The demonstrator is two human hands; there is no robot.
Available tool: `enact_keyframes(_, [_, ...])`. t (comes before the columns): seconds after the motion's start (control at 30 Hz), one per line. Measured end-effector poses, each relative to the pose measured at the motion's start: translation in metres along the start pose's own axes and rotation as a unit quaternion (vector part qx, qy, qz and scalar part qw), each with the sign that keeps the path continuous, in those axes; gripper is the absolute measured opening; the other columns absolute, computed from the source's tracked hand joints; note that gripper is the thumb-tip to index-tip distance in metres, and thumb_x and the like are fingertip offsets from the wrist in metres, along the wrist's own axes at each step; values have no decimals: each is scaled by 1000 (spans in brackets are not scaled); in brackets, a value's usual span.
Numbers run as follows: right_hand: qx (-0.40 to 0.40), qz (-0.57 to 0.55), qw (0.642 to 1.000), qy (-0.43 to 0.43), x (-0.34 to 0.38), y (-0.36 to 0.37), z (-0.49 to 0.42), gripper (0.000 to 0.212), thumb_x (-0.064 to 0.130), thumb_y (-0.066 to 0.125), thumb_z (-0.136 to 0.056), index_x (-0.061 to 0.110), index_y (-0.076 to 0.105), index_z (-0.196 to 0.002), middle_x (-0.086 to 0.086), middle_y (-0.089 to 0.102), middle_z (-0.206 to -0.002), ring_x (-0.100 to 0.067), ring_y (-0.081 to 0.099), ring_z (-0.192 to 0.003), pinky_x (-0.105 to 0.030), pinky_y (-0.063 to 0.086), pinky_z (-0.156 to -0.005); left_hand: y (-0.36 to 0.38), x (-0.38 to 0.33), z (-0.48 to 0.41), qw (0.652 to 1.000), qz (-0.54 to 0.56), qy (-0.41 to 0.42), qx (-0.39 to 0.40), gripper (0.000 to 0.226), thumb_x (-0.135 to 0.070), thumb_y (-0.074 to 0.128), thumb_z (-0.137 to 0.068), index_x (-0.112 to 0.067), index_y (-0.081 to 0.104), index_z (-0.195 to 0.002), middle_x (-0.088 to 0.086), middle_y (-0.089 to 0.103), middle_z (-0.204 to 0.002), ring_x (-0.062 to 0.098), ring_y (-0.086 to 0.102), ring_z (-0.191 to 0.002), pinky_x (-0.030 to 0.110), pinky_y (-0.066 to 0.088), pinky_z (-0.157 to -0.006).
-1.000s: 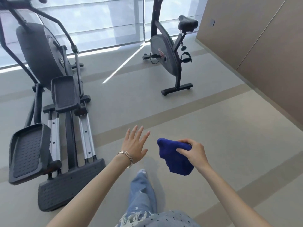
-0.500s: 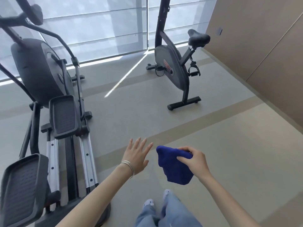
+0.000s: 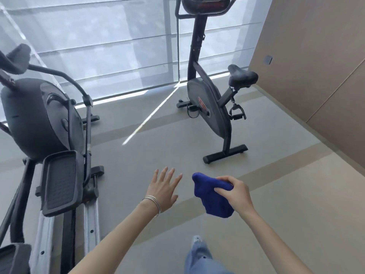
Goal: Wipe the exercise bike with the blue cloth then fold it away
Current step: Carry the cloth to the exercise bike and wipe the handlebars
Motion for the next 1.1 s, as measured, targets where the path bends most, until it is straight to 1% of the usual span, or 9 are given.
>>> enact_keyframes(0.07, [-23, -12, 1000, 6, 9, -17, -35, 24, 12, 69, -75, 35, 69, -82, 22, 71, -82, 7, 64, -80, -6, 47, -62, -21, 3, -36, 1000, 2, 1, -17, 70, -45, 39, -93, -27, -1, -148, 8, 0, -159, 31, -3, -146, 51, -1, -117])
enact_keyframes(0.17, [-34, -27, 999, 20, 20, -37, -87, 22, 16, 69, -75, 34, 70, -88, 19, 72, -83, 7, 64, -81, -13, 47, -67, -46, 9, -85, 999, 16, -8, -46, 70, -46, 39, -93, -28, 1, -148, 8, 1, -159, 31, -2, -146, 51, 0, -118])
enact_keyframes(0.23, [-38, -33, 998, 30, 27, -44, -116, 23, 15, 69, -75, 32, 70, -89, 20, 72, -83, 9, 63, -80, -14, 47, -67, -55, 13, -109, 999, 23, -9, -48, 70, -46, 40, -93, -28, 2, -148, 7, 2, -159, 30, -1, -146, 50, 1, -118])
enact_keyframes(0.47, [-11, -30, 999, 25, 43, -37, -209, 24, 8, 66, -79, 30, 70, -87, 20, 72, -84, 10, 63, -82, -5, 47, -61, -74, 58, -195, 999, 25, -17, -43, 71, -47, 40, -93, -29, 0, -148, 7, 0, -159, 30, -3, -146, 50, 0, -118])
enact_keyframes(0.6, [-18, -33, 999, 24, 61, -24, -274, 25, 9, 66, -80, 32, 69, -87, 18, 72, -85, 9, 63, -83, -8, 46, -63, -89, 98, -260, 999, 10, -4, -48, 71, -48, 40, -92, -29, 0, -148, 6, 0, -159, 30, -3, -146, 50, -1, -118])
enact_keyframes(0.73, [-35, -35, 999, 8, 96, -9, -343, 27, 7, 66, -80, 33, 69, -87, 17, 71, -85, 13, 61, -81, -1, 44, -60, -118, 145, -326, 998, -3, 17, -61, 71, -47, 40, -93, -28, 0, -148, 8, 1, -159, 32, -3, -146, 51, 0, -118])
enact_keyframes(0.9, [-61, -22, 998, -14, 145, 5, -420, 31, 8, 67, -79, 39, 67, -80, 26, 70, -80, 15, 60, -81, 2, 41, -61, -156, 196, -401, 994, -20, 59, -89, 71, -46, 42, -92, -27, 3, -148, 9, 4, -158, 33, -1, -145, 51, -1, -117])
enact_keyframes(1.0, [-79, -20, 997, -15, 160, 13, -455, 27, 12, 70, -79, 38, 68, -84, 20, 71, -84, 11, 62, -83, -4, 45, -62, -170, 222, -436, 993, -31, 71, -92, 71, -46, 43, -92, -27, 2, -148, 9, 4, -158, 33, 0, -145, 51, 1, -118])
enact_keyframes(1.1, [-84, -22, 996, -1, 166, 19, -483, 25, 13, 71, -78, 36, 68, -87, 17, 71, -86, 3, 64, -85, -10, 45, -67, -178, 239, -463, 992, -28, 77, -93, 72, -47, 42, -92, -27, 1, -148, 9, 3, -158, 33, -1, -146, 51, 1, -118])
Point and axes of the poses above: each hand's wrist, its own z-axis away from the middle knuckle, its own y-axis out of the palm, x = y × z, the point moved 5 cm from there along -z, towards the middle knuckle
